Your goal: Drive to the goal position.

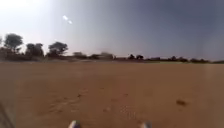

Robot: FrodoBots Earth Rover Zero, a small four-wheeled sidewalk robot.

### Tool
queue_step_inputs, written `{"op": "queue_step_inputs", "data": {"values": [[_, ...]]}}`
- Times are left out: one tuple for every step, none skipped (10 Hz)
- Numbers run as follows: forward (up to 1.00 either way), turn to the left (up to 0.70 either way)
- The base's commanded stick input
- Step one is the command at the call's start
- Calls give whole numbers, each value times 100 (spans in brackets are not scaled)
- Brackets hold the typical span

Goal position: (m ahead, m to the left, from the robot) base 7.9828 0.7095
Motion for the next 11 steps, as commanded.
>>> {"op": "queue_step_inputs", "data": {"values": [[70,0],[70,0],[70,0],[70,0],[70,0],[70,0],[70,0],[70,0],[70,0],[70,0],[70,0]]}}
